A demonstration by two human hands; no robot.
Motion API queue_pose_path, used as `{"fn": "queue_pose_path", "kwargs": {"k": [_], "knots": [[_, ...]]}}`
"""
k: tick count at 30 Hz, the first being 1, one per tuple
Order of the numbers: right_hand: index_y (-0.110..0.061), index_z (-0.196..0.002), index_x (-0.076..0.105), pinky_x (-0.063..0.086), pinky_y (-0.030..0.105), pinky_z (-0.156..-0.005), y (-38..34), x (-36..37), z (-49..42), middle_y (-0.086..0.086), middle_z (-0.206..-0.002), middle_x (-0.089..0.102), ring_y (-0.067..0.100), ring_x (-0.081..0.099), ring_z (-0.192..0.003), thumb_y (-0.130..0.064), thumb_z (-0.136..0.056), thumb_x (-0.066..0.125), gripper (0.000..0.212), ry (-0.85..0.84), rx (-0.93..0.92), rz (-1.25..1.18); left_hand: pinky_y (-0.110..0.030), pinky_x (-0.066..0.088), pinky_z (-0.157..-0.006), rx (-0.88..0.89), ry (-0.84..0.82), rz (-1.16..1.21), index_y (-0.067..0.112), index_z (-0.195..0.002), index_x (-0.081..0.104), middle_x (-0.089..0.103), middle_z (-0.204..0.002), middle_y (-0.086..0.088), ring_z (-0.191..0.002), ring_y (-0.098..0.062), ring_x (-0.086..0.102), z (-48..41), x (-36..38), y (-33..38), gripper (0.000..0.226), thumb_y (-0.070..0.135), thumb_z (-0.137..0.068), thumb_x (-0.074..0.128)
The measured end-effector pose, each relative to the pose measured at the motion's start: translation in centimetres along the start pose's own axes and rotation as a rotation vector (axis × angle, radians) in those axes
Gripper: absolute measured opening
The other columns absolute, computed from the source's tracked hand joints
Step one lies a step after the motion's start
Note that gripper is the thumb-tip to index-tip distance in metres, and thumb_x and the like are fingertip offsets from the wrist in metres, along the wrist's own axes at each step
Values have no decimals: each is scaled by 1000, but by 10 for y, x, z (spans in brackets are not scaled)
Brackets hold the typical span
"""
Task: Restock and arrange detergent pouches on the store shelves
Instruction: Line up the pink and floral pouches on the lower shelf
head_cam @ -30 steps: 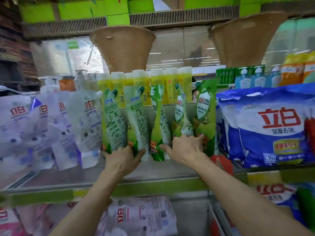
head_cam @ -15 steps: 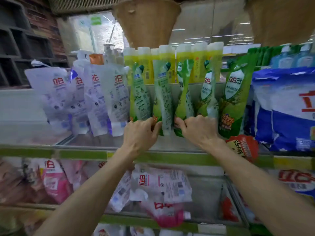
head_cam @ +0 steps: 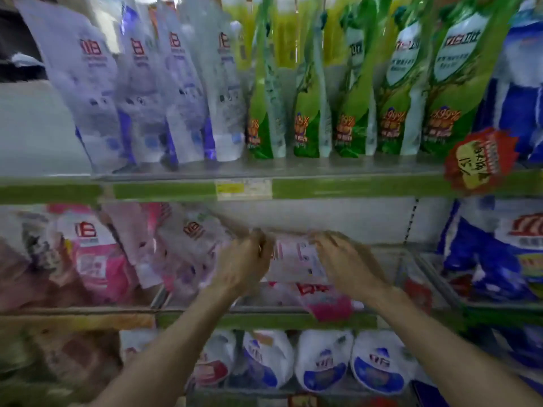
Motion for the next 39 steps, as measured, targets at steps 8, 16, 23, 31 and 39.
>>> {"fn": "queue_pose_path", "kwargs": {"k": [8,16,23,31,39], "knots": [[-22,-137,51,43,38,-103,32,92,32,1,-141,55,23,51,-129,-47,-94,55,50,-68,110,-140,-47,56,-83,-326,-123,411,5,-119,49,63,-117,-32,-103,-48,64,-5,81,-40,28,22,-97,53],[-26,-141,43,42,48,-103,50,99,19,2,-138,56,26,50,-129,-67,-84,52,71,99,128,-92,-28,54,-58,-357,111,1319,18,-88,56,57,-85,-9,-68,-21,57,-40,71,39,17,2,-93,55],[-16,-104,71,61,29,-71,130,90,26,6,-102,77,12,73,-82,-35,-98,56,25,266,575,-823,-37,58,-67,-140,5,1744,21,-108,52,67,-80,-1,-73,-21,70,-68,90,138,7,17,-103,49],[-30,-76,62,51,16,-45,177,58,56,-17,-65,67,-4,67,-51,-43,-96,53,26,453,766,-944,-26,50,-88,-283,-210,919,12,-138,46,61,-125,-15,-111,-28,66,-45,193,167,41,30,-101,50],[-28,-94,71,57,34,-70,222,59,81,-4,-87,79,11,75,-75,-33,-93,63,10,555,799,-1099,-53,54,-95,-200,-197,1313,20,-136,48,66,-123,-13,-110,-36,65,-51,253,225,35,23,-101,51]]}}
Point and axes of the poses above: each hand's wrist, its own z-axis away from the middle knuckle, its own x-axis out of the palm, y = z × x, the point moved 3 cm from there along -z, towards the middle knuckle
